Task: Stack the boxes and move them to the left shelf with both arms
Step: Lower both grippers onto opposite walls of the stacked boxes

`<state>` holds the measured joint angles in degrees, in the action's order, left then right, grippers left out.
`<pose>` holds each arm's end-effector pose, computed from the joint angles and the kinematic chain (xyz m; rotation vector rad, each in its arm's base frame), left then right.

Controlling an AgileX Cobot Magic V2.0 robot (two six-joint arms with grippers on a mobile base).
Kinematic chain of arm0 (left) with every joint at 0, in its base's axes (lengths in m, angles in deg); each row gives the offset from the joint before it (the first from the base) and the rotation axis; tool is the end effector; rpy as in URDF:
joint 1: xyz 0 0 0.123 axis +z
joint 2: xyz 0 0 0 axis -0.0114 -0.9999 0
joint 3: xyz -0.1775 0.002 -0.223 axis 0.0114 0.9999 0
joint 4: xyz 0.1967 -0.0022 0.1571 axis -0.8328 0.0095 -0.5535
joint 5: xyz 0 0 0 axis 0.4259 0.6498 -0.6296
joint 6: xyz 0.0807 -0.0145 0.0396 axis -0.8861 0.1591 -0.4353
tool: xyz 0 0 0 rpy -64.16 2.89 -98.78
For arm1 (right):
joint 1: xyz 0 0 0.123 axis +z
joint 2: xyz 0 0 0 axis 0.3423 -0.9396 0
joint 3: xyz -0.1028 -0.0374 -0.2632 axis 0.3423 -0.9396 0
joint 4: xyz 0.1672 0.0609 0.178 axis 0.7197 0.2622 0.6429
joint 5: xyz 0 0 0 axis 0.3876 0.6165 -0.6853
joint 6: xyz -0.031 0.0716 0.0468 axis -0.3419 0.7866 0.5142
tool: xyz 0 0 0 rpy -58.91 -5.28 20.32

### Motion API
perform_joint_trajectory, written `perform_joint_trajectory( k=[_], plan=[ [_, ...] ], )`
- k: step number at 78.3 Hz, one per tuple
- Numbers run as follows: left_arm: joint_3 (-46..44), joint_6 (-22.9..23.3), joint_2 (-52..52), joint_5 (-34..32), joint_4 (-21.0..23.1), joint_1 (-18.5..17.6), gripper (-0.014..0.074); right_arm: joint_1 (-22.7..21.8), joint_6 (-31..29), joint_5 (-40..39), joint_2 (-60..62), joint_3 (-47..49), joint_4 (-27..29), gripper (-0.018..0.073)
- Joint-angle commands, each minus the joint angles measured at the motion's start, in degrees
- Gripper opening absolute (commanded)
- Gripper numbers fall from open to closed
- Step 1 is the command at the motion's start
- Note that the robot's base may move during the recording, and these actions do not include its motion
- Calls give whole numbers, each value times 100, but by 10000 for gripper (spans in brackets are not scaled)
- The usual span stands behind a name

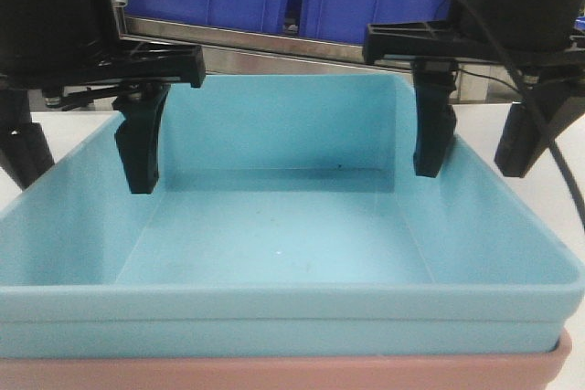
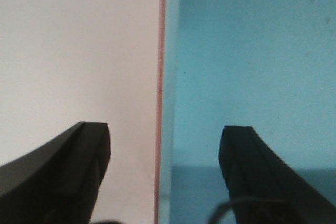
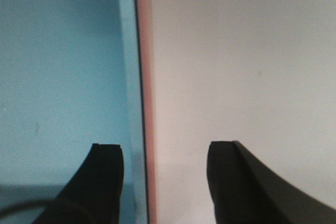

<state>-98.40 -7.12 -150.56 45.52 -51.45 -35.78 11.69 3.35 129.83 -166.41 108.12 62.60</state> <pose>0.2534 -0.1831 0.2574 0.0550 2.9085 -0.1742 0.2667 0.1635 0.2588 0.0523 2.9080 0.1910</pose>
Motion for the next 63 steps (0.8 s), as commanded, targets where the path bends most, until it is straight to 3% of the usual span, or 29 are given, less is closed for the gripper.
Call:
perform_joint_trajectory(
  k=[1, 47, 63],
  plan=[
    [-180, -36, 179, -205, 60, -34, 357, 104, -77, -173, 135, 163, 7, 426],
    [-180, -36, -203, -293, 79, -34, 357, 161, -66, -257, -264, 147, 25, 426],
    [-180, -36, -203, -293, 101, -34, 357, 431, -71, -248, -283, 146, 20, 426]
  ],
)
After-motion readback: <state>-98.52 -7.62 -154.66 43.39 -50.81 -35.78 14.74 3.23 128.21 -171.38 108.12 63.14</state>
